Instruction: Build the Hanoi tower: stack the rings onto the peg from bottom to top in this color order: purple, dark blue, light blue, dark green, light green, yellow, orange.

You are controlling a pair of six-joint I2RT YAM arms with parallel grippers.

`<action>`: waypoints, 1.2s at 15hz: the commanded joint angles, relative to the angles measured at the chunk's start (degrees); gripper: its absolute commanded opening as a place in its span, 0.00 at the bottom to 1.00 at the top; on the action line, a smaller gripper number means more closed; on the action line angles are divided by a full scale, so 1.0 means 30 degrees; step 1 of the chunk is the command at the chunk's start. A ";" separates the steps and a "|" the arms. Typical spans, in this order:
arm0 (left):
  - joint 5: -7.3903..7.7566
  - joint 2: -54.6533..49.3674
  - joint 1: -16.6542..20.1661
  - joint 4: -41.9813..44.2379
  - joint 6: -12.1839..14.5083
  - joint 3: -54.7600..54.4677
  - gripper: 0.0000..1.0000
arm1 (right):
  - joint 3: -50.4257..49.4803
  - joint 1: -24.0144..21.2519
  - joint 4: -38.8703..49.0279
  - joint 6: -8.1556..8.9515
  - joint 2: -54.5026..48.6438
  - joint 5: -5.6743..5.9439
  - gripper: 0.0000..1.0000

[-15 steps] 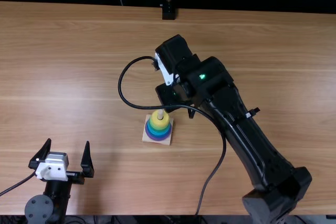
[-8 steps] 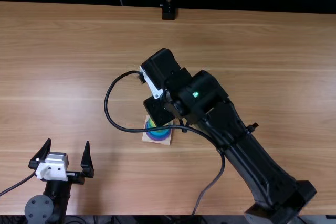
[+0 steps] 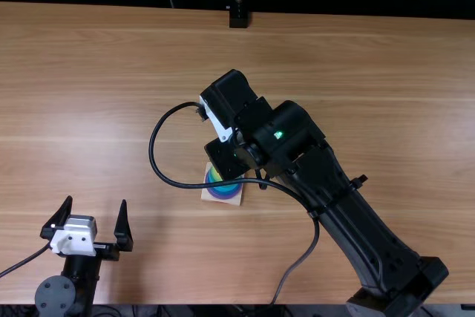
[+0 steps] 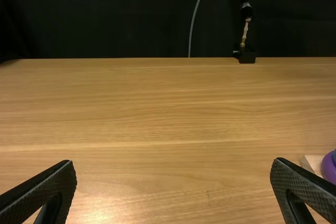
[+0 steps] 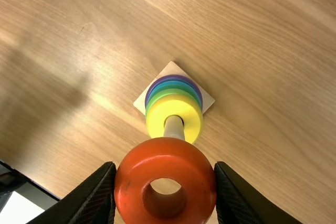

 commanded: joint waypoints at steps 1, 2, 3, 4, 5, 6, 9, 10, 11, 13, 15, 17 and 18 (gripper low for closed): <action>-0.0148 -0.0208 0.0124 -0.0115 0.0261 -0.0710 1.00 | -0.0293 -0.0080 0.0051 0.0084 -0.0470 -0.0061 0.00; -0.0148 -0.0208 0.0124 -0.0115 0.0261 -0.0710 1.00 | -0.0293 -0.0080 0.0051 0.0084 -0.0470 -0.0061 0.00; -0.0148 -0.0208 0.0124 -0.0115 0.0261 -0.0710 1.00 | -0.0293 -0.0080 0.0051 0.0084 -0.0470 -0.0096 0.00; -0.0148 -0.0208 0.0124 -0.0115 0.0261 -0.0710 1.00 | -0.0293 -0.0109 0.0051 0.0084 -0.0470 -0.0096 0.00; -0.0148 -0.0208 0.0124 -0.0115 0.0261 -0.0710 1.00 | -0.0293 -0.0109 0.0051 0.0084 -0.0470 -0.0096 0.00; -0.0148 -0.0208 0.0124 -0.0115 0.0261 -0.0710 1.00 | -0.0293 -0.0109 0.0051 0.0049 -0.0470 -0.0096 0.00; -0.0148 -0.0208 0.0124 -0.0115 0.0261 -0.0710 1.00 | -0.0263 -0.0109 0.0122 0.0049 -0.0470 -0.0096 0.00; -0.0148 -0.0208 0.0124 -0.0115 0.0261 -0.0710 1.00 | -0.0263 -0.0109 0.0122 0.0049 -0.0470 -0.0096 0.00; -0.0148 -0.0208 0.0124 -0.0115 0.0261 -0.0710 1.00 | -0.0293 -0.0109 0.0122 0.0049 -0.0470 -0.0096 0.00; -0.0148 -0.0208 0.0124 -0.0115 0.0261 -0.0710 1.00 | -0.0322 -0.0109 0.0086 0.0049 -0.0470 -0.0096 0.00; -0.0148 -0.0208 0.0124 -0.0115 0.0261 -0.0710 1.00 | -0.0351 -0.0109 0.0086 0.0049 -0.0470 -0.0096 0.00; -0.0148 -0.0208 0.0124 -0.0115 0.0261 -0.0710 1.00 | -0.0673 -0.0109 0.0157 0.0014 -0.0470 -0.0096 0.00; -0.0148 -0.0208 0.0124 -0.0115 0.0261 -0.0710 1.00 | -0.0732 -0.0109 0.0157 0.0014 -0.0441 -0.0096 0.00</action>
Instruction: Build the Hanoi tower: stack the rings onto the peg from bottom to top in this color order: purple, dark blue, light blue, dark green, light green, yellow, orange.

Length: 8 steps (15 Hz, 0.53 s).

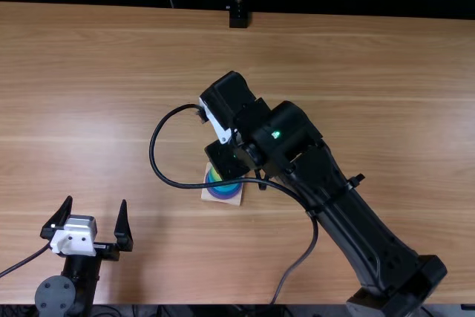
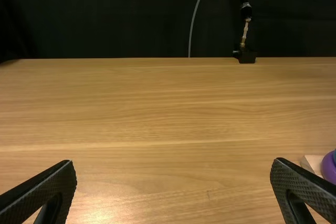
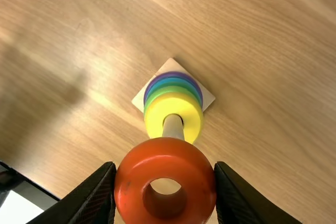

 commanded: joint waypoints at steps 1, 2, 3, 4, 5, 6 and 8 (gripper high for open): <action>-0.0148 -0.0208 0.0124 -0.0115 0.0261 -0.0710 1.00 | -0.0361 -0.0139 0.0047 0.0056 -0.0441 -0.0096 0.00; -0.0148 -0.0208 0.0124 -0.0115 0.0261 -0.0710 1.00 | -0.0449 -0.0139 0.0047 0.0056 -0.0441 -0.0096 0.00; -0.0148 -0.0208 0.0124 -0.0115 0.0261 -0.0710 1.00 | -0.0449 -0.0139 0.0083 0.0056 -0.0441 -0.0096 0.00; -0.0148 -0.0208 0.0124 -0.0115 0.0261 -0.0710 1.00 | -0.0420 -0.0139 0.0083 0.0021 -0.0441 -0.0096 0.00; -0.0148 -0.0208 0.0124 -0.0115 0.0261 -0.0710 1.00 | -0.0391 -0.0139 0.0118 0.0056 -0.0412 -0.0096 0.00; -0.0148 -0.0208 0.0124 -0.0115 0.0261 -0.0710 1.00 | -0.0361 -0.0109 0.0153 0.0056 -0.0382 -0.0096 0.00; -0.0148 -0.0208 0.0124 -0.0115 0.0261 -0.0710 1.00 | -0.0303 -0.0109 0.0258 0.0056 -0.0324 -0.0096 0.00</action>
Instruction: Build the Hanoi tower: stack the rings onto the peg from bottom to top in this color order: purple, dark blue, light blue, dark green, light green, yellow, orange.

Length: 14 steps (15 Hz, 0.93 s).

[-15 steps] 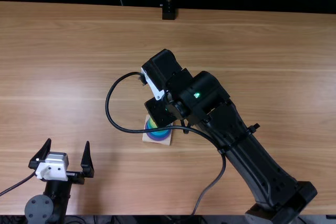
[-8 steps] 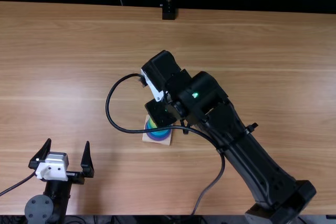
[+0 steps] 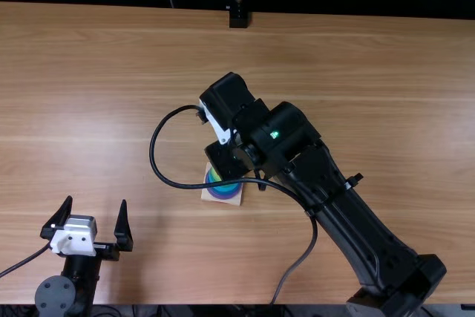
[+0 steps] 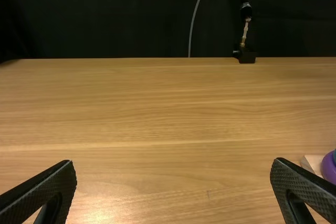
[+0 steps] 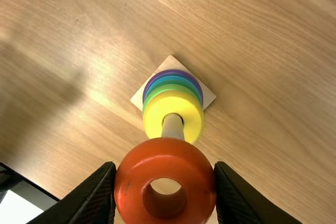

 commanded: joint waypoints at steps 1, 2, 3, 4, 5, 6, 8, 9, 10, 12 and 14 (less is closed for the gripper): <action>-0.0155 -0.0208 0.0124 -0.0101 0.0261 -0.0703 1.00 | -0.0026 -0.0109 0.0129 0.0049 -0.0317 -0.0139 0.00; -0.0155 -0.0208 0.0124 -0.0101 0.0261 -0.0703 1.00 | -0.0026 -0.0080 0.0165 0.0049 -0.0317 -0.0104 0.00; -0.0155 -0.0208 0.0124 -0.0101 0.0261 -0.0703 1.00 | -0.0084 -0.0080 0.0129 0.0049 -0.0317 -0.0139 0.00; -0.0155 -0.0208 0.0124 -0.0101 0.0261 -0.0703 1.00 | -0.0114 -0.0080 0.0165 0.0049 -0.0317 -0.0139 0.00; -0.0155 -0.0208 0.0124 -0.0101 0.0261 -0.0703 1.00 | -0.0114 -0.0080 0.0165 0.0049 -0.0287 -0.0139 0.00; -0.0155 -0.0208 0.0124 -0.0101 0.0261 -0.0703 1.00 | -0.0114 -0.0080 0.0165 0.0049 -0.0287 -0.0139 0.00; -0.0155 -0.0208 0.0124 -0.0101 0.0261 -0.0703 1.00 | -0.0143 -0.0080 0.0165 0.0049 -0.0287 -0.0139 0.00; -0.0155 -0.0208 0.0124 -0.0101 0.0261 -0.0703 1.00 | -0.0114 -0.0080 0.0165 0.0049 -0.0287 -0.0139 0.00; -0.0155 -0.0208 0.0124 -0.0101 0.0261 -0.0703 1.00 | -0.0114 -0.0080 0.0165 0.0049 -0.0287 -0.0139 0.00; -0.0155 -0.0208 0.0124 -0.0101 0.0261 -0.0703 1.00 | -0.0055 -0.0080 0.0165 0.0049 -0.0287 -0.0139 0.00; -0.0155 -0.0208 0.0124 -0.0101 0.0261 -0.0703 1.00 | 0.0003 -0.0109 0.0165 0.0049 -0.0287 -0.0139 0.00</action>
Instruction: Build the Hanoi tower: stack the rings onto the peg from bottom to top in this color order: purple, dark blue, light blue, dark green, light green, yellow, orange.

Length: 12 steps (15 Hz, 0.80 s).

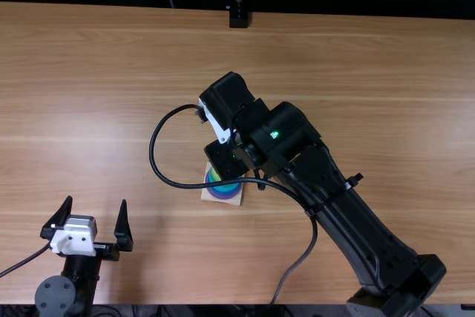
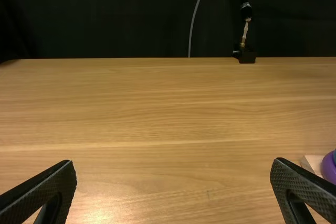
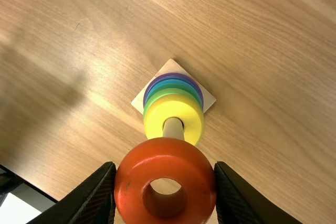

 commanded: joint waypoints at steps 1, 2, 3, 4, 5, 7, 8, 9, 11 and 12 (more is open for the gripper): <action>-0.0148 -0.0208 0.0124 -0.0101 0.0254 -0.0710 1.00 | -0.0019 -0.0109 0.0041 0.0049 -0.0287 -0.0139 0.00; -0.0148 -0.0208 0.0124 -0.0101 0.0254 -0.0710 1.00 | -0.0019 -0.0109 0.0076 0.0049 -0.0258 -0.0139 0.00; -0.0148 -0.0208 0.0124 -0.0101 0.0254 -0.0710 1.00 | -0.0019 -0.0109 0.0076 0.0049 -0.0258 -0.0139 0.00; -0.0148 -0.0208 0.0124 -0.0101 0.0254 -0.0710 1.00 | -0.0019 -0.0109 0.0076 0.0049 -0.0258 -0.0174 0.00; -0.0148 -0.0208 0.0124 -0.0101 0.0254 -0.0710 1.00 | -0.0019 -0.0109 0.0076 0.0049 -0.0229 -0.0174 0.00; -0.0148 -0.0208 0.0124 -0.0101 0.0254 -0.0710 1.00 | -0.0048 -0.0109 0.0076 0.0049 -0.0229 -0.0174 0.00; -0.0148 -0.0208 0.0124 -0.0101 0.0254 -0.0710 1.00 | -0.0136 -0.0109 0.0076 0.0049 -0.0141 -0.0139 0.00; -0.0148 -0.0208 0.0124 -0.0101 0.0254 -0.0710 1.00 | -0.0136 -0.0109 0.0111 0.0049 0.0211 -0.0139 0.00; -0.0148 -0.0208 0.0124 -0.0101 0.0254 -0.0710 1.00 | -0.0194 -0.0109 0.0814 0.0049 0.0592 -0.0139 0.00; -0.0148 -0.0208 0.0124 -0.0101 0.0254 -0.0710 1.00 | -0.0253 -0.0109 0.1025 0.0049 0.0621 -0.0139 0.00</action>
